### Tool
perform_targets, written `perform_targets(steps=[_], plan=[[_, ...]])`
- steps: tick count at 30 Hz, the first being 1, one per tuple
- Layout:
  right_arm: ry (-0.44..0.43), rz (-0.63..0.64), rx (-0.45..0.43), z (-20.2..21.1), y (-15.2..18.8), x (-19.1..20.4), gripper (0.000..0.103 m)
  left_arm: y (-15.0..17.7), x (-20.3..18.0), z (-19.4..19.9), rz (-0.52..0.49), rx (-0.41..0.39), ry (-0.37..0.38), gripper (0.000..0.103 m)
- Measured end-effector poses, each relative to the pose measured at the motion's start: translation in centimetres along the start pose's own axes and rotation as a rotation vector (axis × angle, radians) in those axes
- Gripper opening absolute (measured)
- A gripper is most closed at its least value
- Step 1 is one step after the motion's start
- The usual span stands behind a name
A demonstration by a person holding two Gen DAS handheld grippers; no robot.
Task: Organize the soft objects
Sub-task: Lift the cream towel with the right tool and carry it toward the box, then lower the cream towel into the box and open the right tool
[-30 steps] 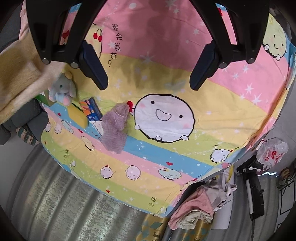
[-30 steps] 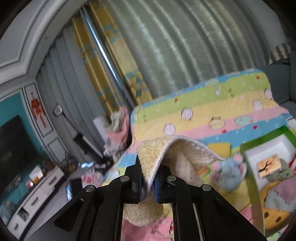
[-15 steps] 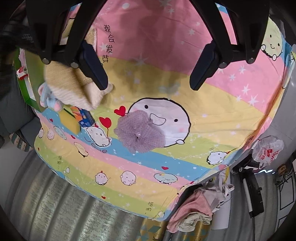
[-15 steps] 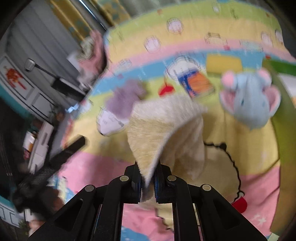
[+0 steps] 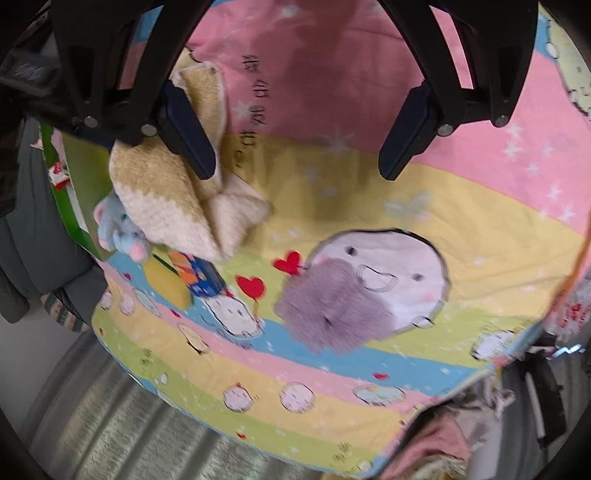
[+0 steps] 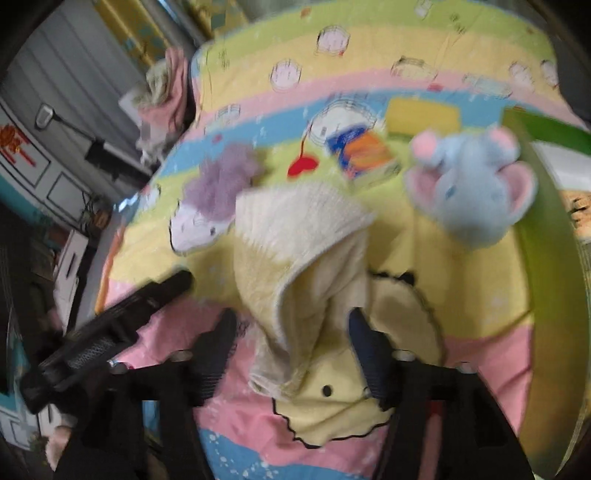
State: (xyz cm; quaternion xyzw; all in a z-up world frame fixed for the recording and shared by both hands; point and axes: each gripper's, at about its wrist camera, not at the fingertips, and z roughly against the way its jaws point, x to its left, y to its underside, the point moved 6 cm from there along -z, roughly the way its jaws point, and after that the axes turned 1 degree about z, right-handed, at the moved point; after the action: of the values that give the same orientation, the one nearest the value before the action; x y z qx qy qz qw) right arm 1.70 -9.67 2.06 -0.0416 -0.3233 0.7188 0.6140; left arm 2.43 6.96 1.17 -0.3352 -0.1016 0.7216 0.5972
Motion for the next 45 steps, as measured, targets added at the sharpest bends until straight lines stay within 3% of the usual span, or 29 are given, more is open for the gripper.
perform_targets(steps=[4, 8, 15, 18, 22, 23, 27, 29, 30, 37, 40, 45], plan=[[-0.078, -0.055, -0.081, 1.7, -1.4, -1.3, 0.070, 0.4, -1.7, -1.2, -0.009, 0.047, 0.077, 0.090], [-0.106, -0.119, -0.111, 0.3, -3.1, -2.4, 0.070, 0.7, -3.6, -2.2, -0.025, 0.079, 0.160, 0.090], [-0.132, -0.170, -0.046, -4.9, -4.3, -3.3, 0.070, 0.7, -5.0, -5.0, -0.049, 0.109, 0.142, 0.090], [-0.143, -0.176, -0.024, -6.4, -4.4, -3.2, 0.070, 0.1, -4.9, -5.6, -0.022, 0.096, 0.170, 0.089], [-0.148, -0.171, -0.001, -7.9, -4.3, -3.1, 0.062, -0.1, -5.0, -6.1, -0.061, 0.075, 0.136, 0.086], [-0.148, -0.169, 0.002, -8.1, -4.3, -3.2, 0.059, -0.2, -5.3, -6.1, -0.074, 0.065, 0.137, 0.083], [-0.155, -0.151, 0.000, -8.1, -4.4, -3.2, 0.048, -0.1, -6.2, -6.4, -0.080, 0.081, 0.231, 0.044], [-0.162, -0.150, 0.000, -8.2, -4.4, -3.2, 0.045, 0.0, -6.8, -6.1, -0.095, 0.085, 0.250, 0.033], [-0.161, -0.143, 0.000, -8.1, -4.5, -3.1, 0.043, 0.0, -7.2, -5.8, -0.106, 0.096, 0.264, 0.020], [-0.170, -0.067, -0.110, -3.2, -5.7, -1.6, 0.038, -1.5, -10.3, -1.7, -0.184, 0.026, 0.282, 0.019], [-0.179, -0.077, -0.195, 0.5, -6.4, -1.7, 0.038, -2.4, -13.3, 0.9, -0.261, -0.030, 0.289, 0.019], [-0.134, -0.098, -0.353, 7.6, -7.6, -2.9, 0.038, -3.7, -18.6, 4.3, -0.365, -0.112, 0.366, 0.019]])
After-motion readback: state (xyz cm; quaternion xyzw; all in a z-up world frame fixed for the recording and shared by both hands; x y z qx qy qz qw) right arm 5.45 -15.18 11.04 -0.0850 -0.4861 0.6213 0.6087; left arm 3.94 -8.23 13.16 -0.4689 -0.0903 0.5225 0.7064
